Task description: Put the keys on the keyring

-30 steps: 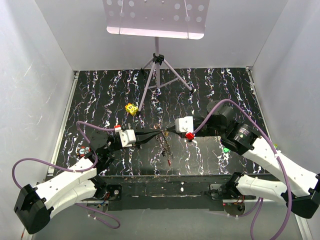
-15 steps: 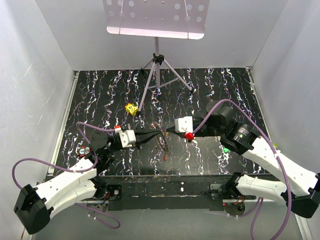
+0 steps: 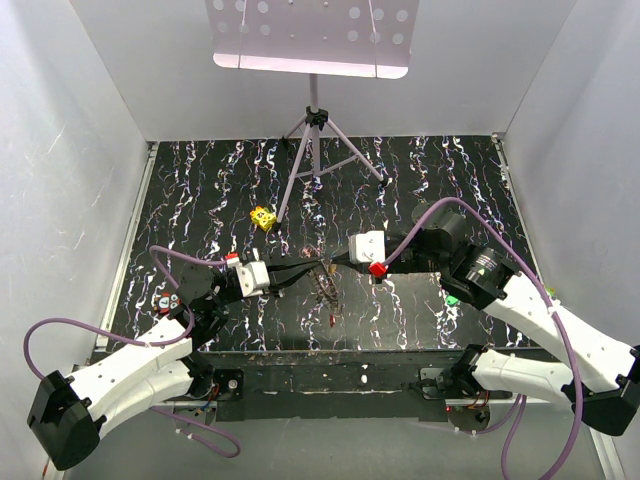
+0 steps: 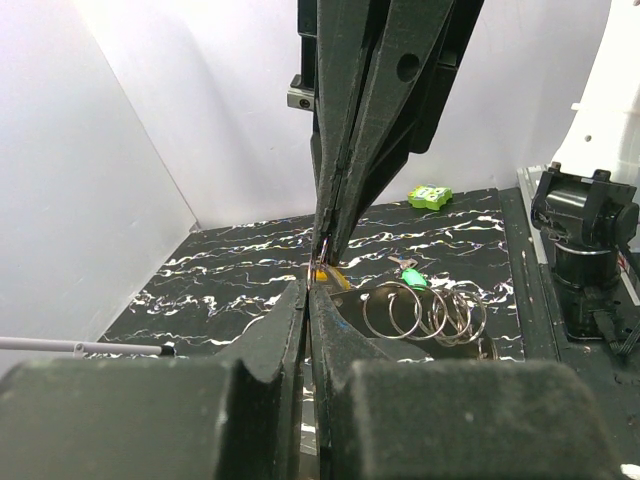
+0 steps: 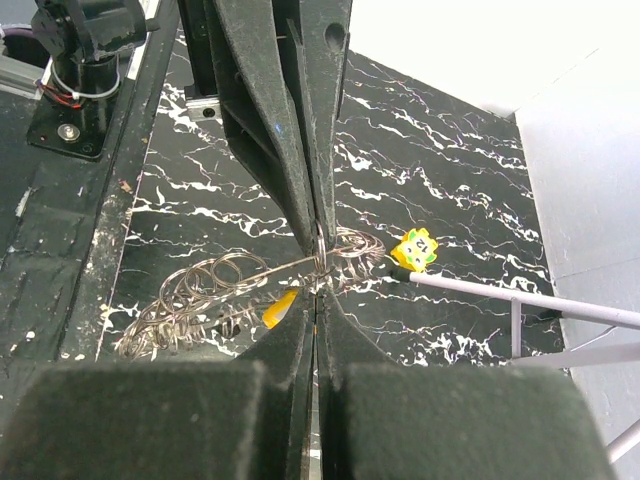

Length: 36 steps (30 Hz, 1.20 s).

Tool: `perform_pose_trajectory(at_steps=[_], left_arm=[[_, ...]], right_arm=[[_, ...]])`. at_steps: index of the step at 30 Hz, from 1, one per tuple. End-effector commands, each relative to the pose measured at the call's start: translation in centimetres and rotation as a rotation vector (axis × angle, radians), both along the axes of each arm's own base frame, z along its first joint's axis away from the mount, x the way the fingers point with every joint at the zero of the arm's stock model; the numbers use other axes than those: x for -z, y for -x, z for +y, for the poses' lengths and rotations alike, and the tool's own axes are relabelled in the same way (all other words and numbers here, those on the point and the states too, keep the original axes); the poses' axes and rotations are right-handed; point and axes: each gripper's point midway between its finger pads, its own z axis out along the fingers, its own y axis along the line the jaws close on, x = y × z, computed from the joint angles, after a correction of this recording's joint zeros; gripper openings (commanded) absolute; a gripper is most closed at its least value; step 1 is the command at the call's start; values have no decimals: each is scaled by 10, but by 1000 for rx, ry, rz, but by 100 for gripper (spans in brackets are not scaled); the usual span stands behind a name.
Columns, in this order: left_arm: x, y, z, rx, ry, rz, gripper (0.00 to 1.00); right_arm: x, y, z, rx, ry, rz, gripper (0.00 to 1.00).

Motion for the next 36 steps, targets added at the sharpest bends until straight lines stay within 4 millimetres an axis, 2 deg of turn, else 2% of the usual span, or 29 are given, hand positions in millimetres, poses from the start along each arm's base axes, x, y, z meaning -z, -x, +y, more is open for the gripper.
perform_pose_trajectory(at_steps=[1,36], left_arm=[[-17,4,5,-12,49,-63,0],[-14,2,4,-17,37,-66,0]], right_arm=[[-14,-1,6,-3,-50,-10,1],[-14,-3,4,24,-49,0,1]])
